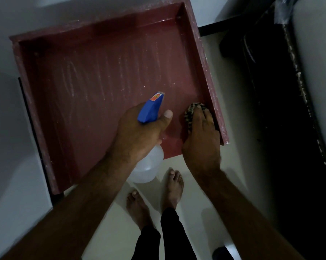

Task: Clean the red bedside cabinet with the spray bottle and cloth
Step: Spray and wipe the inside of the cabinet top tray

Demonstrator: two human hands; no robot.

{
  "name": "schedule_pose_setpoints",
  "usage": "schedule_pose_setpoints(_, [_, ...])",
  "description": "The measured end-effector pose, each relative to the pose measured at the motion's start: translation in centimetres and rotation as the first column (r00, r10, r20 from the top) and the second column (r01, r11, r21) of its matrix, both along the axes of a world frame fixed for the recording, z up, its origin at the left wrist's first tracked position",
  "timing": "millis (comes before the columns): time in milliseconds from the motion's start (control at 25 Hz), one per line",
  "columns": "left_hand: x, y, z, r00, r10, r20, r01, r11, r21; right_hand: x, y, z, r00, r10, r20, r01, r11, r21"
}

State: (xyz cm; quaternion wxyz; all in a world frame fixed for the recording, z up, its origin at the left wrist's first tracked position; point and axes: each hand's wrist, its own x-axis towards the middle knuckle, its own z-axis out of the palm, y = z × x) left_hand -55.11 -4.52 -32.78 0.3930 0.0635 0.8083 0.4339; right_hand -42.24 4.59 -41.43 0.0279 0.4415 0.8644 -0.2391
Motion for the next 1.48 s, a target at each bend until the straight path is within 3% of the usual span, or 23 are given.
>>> schedule_pose_setpoints(240, [-0.6, -0.4, -0.1, 0.999, 0.047, -0.001, -0.047, 0.998, -0.040, 0.2, 0.6, -0.6, 0.994, 0.088, -0.070, -0.085, 0.995, 0.044])
schedule_pose_setpoints(360, [-0.9, -0.8, 0.0, 0.999, 0.052, 0.000, -0.052, 0.997, -0.061, -2.8, 0.8, -0.1, 0.997, -0.030, -0.073, 0.033, 0.998, 0.045])
schedule_pose_setpoints(520, [-1.2, -1.0, 0.2, 0.996, 0.085, 0.030, -0.084, 0.995, -0.052, -3.4, 0.2, -0.3, 0.949, 0.284, -0.137, -0.276, 0.958, 0.073])
schedule_pose_setpoints(560, [-1.3, -0.9, 0.3, 0.995, 0.089, 0.034, -0.087, 0.995, -0.053, -3.3, 0.9, -0.4, 0.957, 0.266, -0.117, -0.258, 0.963, 0.081])
schedule_pose_setpoints(680, [-1.4, -1.2, 0.2, 0.994, 0.109, 0.027, -0.108, 0.993, -0.056, -4.1, 1.4, 0.0, 1.000, 0.001, -0.023, 0.001, 0.997, 0.081])
schedule_pose_setpoints(800, [-1.3, -1.2, 0.2, 0.995, 0.091, 0.030, -0.089, 0.995, -0.051, -4.7, 0.7, 0.2, 0.990, 0.142, 0.011, -0.143, 0.985, 0.092])
schedule_pose_setpoints(960, [-1.3, -1.3, 0.2, 0.993, 0.107, 0.039, -0.106, 0.994, -0.035, -5.4, 1.8, 0.0, 0.999, 0.046, 0.026, -0.048, 0.994, 0.102])
schedule_pose_setpoints(1080, [-1.4, -1.1, 0.3, 0.992, 0.117, 0.050, -0.116, 0.993, -0.019, -5.5, 1.7, -0.1, 0.973, 0.232, 0.002, -0.231, 0.969, 0.086])
schedule_pose_setpoints(1200, [-1.5, -1.1, 0.2, 0.991, 0.125, 0.050, -0.125, 0.992, -0.004, -5.7, 2.9, -0.2, 0.997, 0.072, -0.014, -0.071, 0.995, 0.068])
schedule_pose_setpoints(1360, [-1.9, -1.0, 0.2, 0.995, 0.092, 0.026, -0.092, 0.996, -0.018, -6.0, 2.4, 0.1, 0.979, 0.203, -0.019, -0.203, 0.978, 0.043])
schedule_pose_setpoints(1480, [-2.2, -1.0, 0.1, 0.997, 0.076, 0.009, -0.076, 0.997, -0.022, -6.4, 3.3, 0.1, 0.998, 0.063, -0.016, -0.062, 0.996, 0.061])
